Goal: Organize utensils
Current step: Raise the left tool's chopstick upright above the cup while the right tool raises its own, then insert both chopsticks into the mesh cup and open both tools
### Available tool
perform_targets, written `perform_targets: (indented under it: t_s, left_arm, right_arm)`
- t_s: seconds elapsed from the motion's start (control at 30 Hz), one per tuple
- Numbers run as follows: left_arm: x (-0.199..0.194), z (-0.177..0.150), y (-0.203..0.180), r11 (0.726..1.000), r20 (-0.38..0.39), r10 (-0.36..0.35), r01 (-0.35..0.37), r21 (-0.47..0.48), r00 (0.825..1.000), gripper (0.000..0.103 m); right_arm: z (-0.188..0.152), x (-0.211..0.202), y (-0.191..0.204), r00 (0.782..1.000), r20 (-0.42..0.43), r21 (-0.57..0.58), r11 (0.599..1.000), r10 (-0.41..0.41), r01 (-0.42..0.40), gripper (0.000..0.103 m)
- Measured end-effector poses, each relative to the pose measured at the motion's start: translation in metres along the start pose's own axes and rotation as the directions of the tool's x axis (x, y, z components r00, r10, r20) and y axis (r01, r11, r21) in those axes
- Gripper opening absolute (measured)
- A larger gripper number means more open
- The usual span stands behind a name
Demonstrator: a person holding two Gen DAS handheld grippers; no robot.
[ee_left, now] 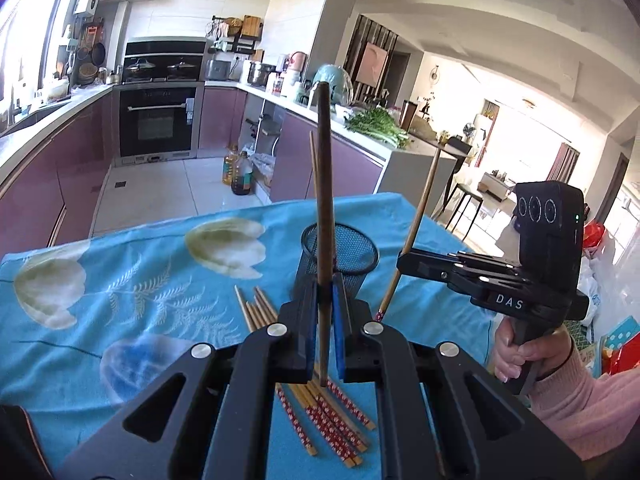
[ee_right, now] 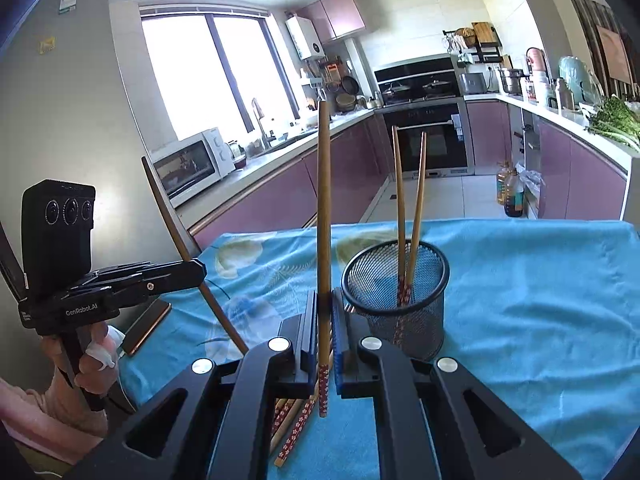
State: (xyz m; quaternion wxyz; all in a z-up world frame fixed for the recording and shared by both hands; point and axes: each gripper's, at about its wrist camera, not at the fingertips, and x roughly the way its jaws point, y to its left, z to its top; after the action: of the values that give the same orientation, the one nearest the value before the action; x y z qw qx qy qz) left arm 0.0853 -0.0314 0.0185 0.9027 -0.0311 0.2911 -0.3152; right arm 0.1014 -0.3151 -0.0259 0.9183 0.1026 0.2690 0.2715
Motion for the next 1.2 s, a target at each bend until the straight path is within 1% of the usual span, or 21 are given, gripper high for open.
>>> perform_targets:
  t_s: [0.13,0.27,0.43,0.63,0.8,0.9,1.07,1.2]
  left_arm:
    - [-0.001,0.018,-0.007,1.0,0.044,-0.011,0.011,0.011,0.999,0.008]
    - [0.002,0.037,-0.01,1.0,0.07,-0.014,0.013,0.014,0.997,0.008]
    - [0.006,0.059,-0.016,0.999,0.103,-0.015,0.012,0.036,0.995,0.008]
    - [0.008,0.083,-0.027,0.998,0.146,-0.021,0.011,0.067,0.989,0.008]
    - [0.014,0.096,-0.037,0.996,0.161,-0.016,0.002,0.089,0.987,0.008]
    - [0.024,0.096,-0.04,0.995,0.141,-0.006,-0.009,0.102,0.99,0.008]
    - [0.043,0.085,-0.04,0.993,0.067,0.01,-0.018,0.113,0.998,0.008]
    - [0.056,0.072,-0.042,0.992,-0.002,-0.001,0.001,0.123,1.0,0.008]
  right_arm:
    - [0.014,-0.007,-0.003,1.0,0.027,-0.012,1.0,-0.003,0.004,0.006]
    - [0.027,-0.013,-0.004,0.998,0.06,-0.035,0.999,-0.016,0.018,0.006]
    - [0.048,-0.022,-0.005,0.995,0.098,-0.061,0.998,-0.028,0.034,0.006]
    - [0.065,-0.027,-0.007,0.99,0.139,-0.078,0.996,-0.04,0.051,0.006]
    - [0.075,-0.024,-0.01,0.986,0.156,-0.087,0.994,-0.058,0.072,0.006]
    - [0.076,-0.016,-0.015,0.987,0.146,-0.079,0.994,-0.07,0.082,0.006]
    - [0.072,0.002,-0.022,0.989,0.111,-0.065,0.992,-0.098,0.106,0.006]
    - [0.066,0.015,-0.025,0.991,0.074,-0.052,0.992,-0.113,0.117,0.006]
